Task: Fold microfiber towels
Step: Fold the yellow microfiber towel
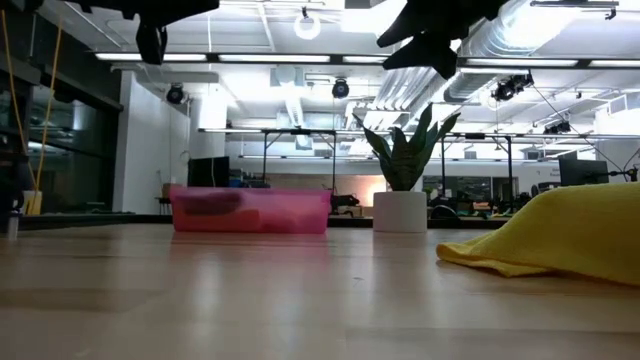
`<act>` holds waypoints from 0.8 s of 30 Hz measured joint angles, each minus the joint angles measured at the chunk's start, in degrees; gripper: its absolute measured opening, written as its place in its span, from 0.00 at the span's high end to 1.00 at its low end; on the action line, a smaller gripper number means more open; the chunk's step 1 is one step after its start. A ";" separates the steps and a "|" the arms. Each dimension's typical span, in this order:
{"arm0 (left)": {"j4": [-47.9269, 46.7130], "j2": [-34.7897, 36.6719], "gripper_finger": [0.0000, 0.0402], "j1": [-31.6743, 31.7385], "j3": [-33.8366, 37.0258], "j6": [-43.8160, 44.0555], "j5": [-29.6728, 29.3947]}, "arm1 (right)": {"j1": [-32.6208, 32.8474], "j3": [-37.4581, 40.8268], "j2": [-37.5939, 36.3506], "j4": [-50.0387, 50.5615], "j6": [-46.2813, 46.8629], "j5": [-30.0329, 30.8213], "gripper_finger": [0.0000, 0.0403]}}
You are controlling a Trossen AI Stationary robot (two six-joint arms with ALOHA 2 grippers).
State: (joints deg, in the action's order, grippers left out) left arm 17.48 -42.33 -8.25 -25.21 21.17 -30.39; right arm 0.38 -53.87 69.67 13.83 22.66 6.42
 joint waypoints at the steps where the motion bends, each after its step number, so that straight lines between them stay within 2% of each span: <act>1: 0.02 0.00 1.00 0.00 0.00 -0.61 0.02 | 0.02 0.00 0.00 -0.23 -0.81 0.02 0.56; 6: 0.06 0.00 1.00 0.02 0.00 -1.91 0.11 | 0.02 0.00 0.00 -3.58 -0.69 -0.01 0.56; 13: 0.08 0.00 1.00 0.02 0.00 -2.39 0.13 | 0.05 -0.02 0.00 -13.84 -0.66 -1.23 0.56; 16: 0.08 0.00 1.00 0.02 0.00 -2.36 0.15 | 0.99 -1.97 0.37 -14.23 -0.80 -1.53 0.56; 20: 0.08 0.00 1.00 0.02 0.00 -2.36 0.15 | 4.69 -8.31 3.37 -4.43 -2.20 -0.79 0.56; 24: -0.04 0.00 1.00 0.02 0.00 -2.18 0.16 | 9.83 -15.63 8.26 13.32 -1.73 -1.34 0.56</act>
State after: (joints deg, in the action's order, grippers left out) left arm 17.44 -42.33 -8.23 -25.21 18.99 -30.23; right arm 10.21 -69.49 77.93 27.15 20.93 5.08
